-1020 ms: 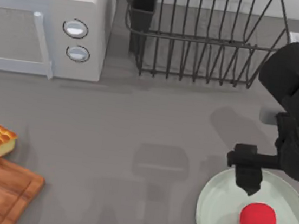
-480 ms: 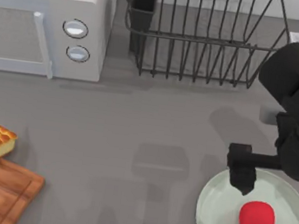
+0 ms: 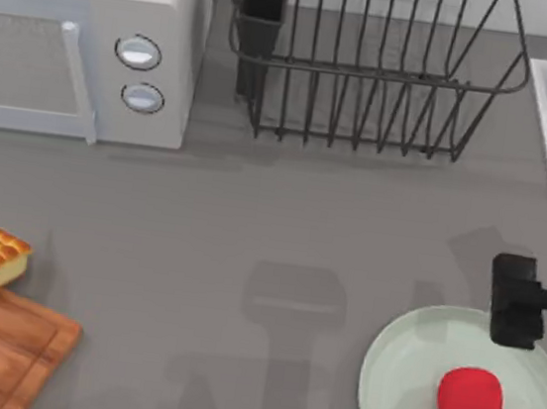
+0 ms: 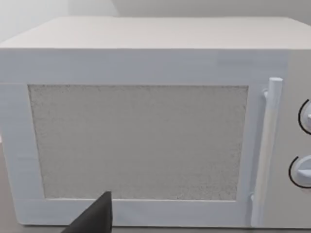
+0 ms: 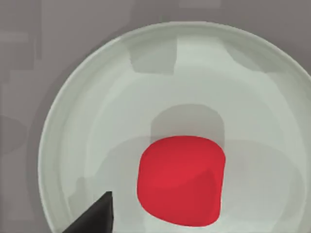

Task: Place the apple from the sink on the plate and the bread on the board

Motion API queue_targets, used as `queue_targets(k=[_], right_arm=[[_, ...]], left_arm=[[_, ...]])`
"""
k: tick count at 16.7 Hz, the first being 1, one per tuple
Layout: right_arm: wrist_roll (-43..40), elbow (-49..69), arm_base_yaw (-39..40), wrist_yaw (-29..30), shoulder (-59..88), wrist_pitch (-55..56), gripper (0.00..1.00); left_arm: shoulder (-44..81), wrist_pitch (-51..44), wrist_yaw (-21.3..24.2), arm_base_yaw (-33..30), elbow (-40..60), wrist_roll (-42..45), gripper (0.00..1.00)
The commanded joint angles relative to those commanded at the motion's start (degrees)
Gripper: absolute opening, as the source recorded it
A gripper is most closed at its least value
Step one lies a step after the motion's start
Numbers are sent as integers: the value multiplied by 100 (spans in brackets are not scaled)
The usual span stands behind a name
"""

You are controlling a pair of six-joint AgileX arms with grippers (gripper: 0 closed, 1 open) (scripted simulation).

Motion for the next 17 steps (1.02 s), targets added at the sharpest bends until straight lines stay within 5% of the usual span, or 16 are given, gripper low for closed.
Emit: queue_targets(k=[10, 17], right_arm=[[-1928, -3838, -1894, 0, -5495, 3988, 100], [-2575, -5032, -2530, 0, -6763, 5201, 100]], left_arm=[[0, 0, 0, 0, 0, 0, 100], [0, 0, 0, 0, 0, 0, 100]])
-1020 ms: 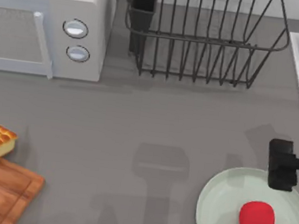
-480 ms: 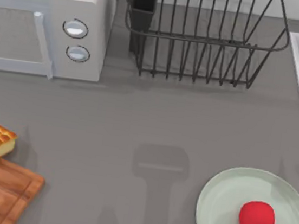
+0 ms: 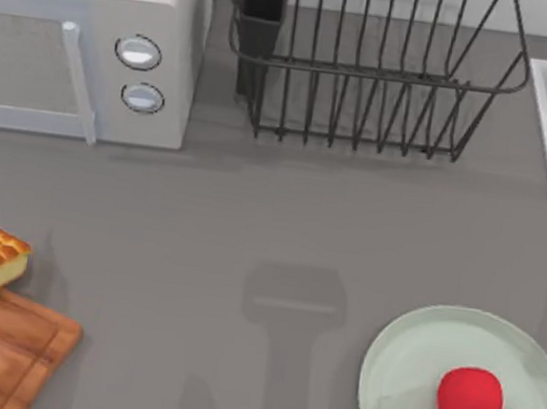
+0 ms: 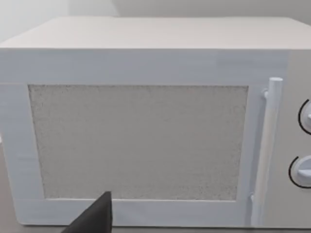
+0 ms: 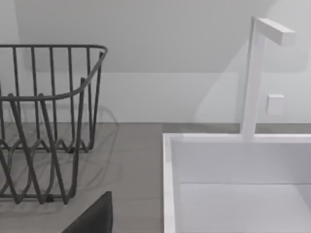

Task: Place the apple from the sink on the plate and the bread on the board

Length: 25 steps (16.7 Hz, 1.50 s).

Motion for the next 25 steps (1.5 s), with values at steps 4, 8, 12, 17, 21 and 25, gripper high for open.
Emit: queue_targets(k=[4, 8, 12, 17, 21, 25], right_arm=[[0, 0, 0, 0, 0, 0, 100], [0, 0, 0, 0, 0, 0, 100], [0, 0, 0, 0, 0, 0, 100], [0, 0, 0, 0, 0, 0, 100], [0, 0, 0, 0, 0, 0, 100], [0, 0, 0, 0, 0, 0, 100]], left_arm=[[1, -1, 0, 0, 1, 0, 100], [603, -406, 36, -63, 553, 140, 100], [2165, -1458, 36, -127, 1725, 428, 100], [4964, -3243, -14, -196, 3643, 895, 100], [7307, -4680, -60, -270, 5240, 1299, 100], [9288, -5855, -86, -360, 6589, 1663, 100]])
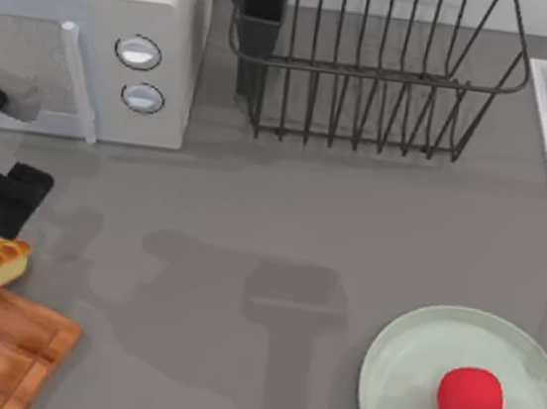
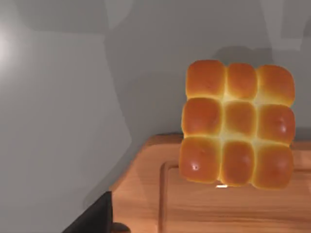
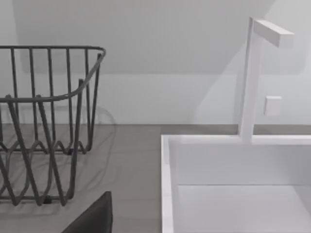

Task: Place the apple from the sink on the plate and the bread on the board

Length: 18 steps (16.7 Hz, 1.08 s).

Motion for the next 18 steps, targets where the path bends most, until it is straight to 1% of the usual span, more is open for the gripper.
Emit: queue_targets(k=[4, 7, 13, 18], right_arm=[[0, 0, 0, 0, 0, 0, 100], [0, 0, 0, 0, 0, 0, 100], [0, 0, 0, 0, 0, 0, 100], [0, 0, 0, 0, 0, 0, 100]], left_arm=[[1219, -718, -9, -63, 876, 249, 100], [1494, -877, -11, -73, 1115, 313, 100], [1414, -843, -12, -50, 1015, 313, 100], [1152, -353, -15, -77, 253, 304, 100]])
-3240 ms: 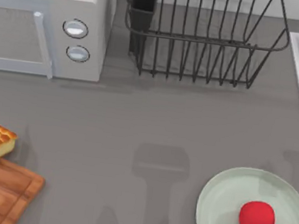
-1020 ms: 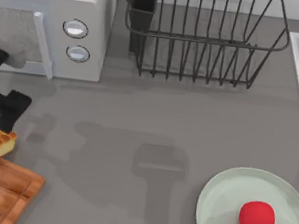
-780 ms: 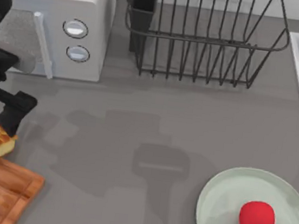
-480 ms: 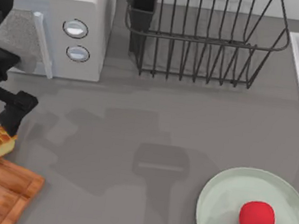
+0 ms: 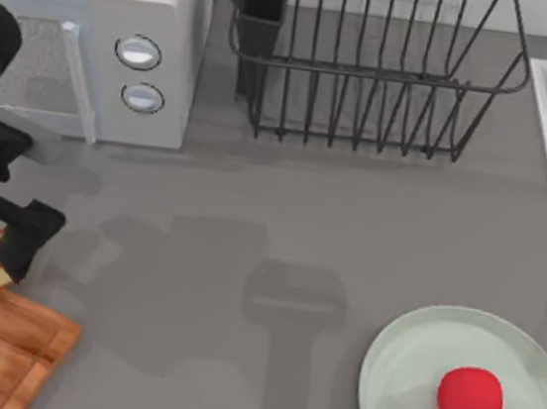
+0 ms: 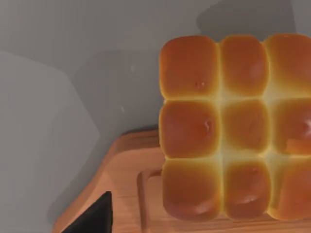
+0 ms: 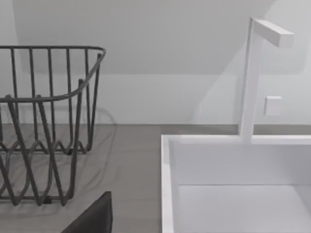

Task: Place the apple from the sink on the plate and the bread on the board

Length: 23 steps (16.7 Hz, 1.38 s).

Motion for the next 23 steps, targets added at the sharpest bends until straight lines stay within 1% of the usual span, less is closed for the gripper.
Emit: queue_targets(k=[3, 6, 12, 23], right_arm=[[0, 0, 0, 0, 0, 0, 100], [0, 0, 0, 0, 0, 0, 100], [0, 0, 0, 0, 0, 0, 100], [0, 0, 0, 0, 0, 0, 100]], left_arm=[[195, 515, 1, 4, -340, 7, 100], [565, 904, 1, 25, -367, 32, 100], [782, 1037, 1, 38, -258, 49, 100], [782, 1037, 1, 38, -258, 49, 17]])
